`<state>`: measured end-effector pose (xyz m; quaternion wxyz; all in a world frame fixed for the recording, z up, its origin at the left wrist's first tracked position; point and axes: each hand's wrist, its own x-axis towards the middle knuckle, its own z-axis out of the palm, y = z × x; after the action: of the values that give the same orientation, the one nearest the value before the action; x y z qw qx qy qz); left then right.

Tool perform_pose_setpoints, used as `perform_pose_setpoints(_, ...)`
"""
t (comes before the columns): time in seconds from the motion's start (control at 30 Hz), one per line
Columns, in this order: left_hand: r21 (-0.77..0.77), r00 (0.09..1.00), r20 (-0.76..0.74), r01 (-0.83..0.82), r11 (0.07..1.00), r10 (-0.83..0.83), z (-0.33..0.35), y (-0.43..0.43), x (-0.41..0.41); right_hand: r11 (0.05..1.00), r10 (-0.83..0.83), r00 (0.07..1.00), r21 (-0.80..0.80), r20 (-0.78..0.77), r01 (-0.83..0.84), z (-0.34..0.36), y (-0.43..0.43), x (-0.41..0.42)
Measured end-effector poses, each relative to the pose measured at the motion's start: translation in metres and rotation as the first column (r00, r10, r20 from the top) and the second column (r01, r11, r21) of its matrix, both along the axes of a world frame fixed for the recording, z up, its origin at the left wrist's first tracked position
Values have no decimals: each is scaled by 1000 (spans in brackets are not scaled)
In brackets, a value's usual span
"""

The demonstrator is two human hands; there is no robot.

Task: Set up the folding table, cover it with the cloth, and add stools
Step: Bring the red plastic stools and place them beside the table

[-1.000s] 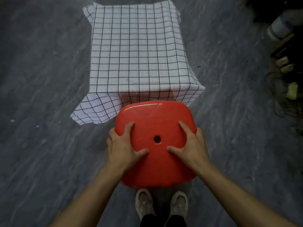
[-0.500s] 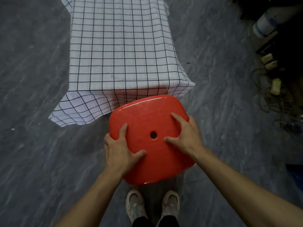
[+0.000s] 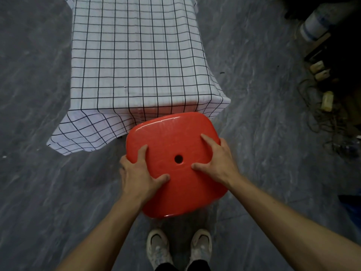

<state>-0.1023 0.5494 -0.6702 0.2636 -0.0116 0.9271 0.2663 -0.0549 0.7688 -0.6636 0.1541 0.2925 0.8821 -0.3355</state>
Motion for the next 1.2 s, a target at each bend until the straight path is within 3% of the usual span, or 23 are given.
perform_pose_setpoints(0.23, -44, 998, 35, 62, 997, -60, 4, -3, 0, 999, 34, 999, 3, 2, -34, 7, -5, 0)
perform_pose_setpoints(0.43, -84, 994, -32, 105, 991, -108, 37, -11, -6, 997, 75, 996, 32, -53, -73, 41, -11, -2)
perform_pose_setpoints(0.83, -32, 983, -179, 40, 999, -46, 172, -18, 9, 973, 229, 965, 41, -129, -226, 161, -34, 9)
perform_pose_setpoints(1.03, 38, 963, -262, -51, 998, 59, 285, -8, 64, 910, 413, 866, 94, -281, -403, 277, -52, 23)
perform_pose_setpoints(1.2, 38, 916, -356, -185, 982, 187, 371, -43, 119, 880, 465, 795, 108, -389, -462, 360, -68, 63)
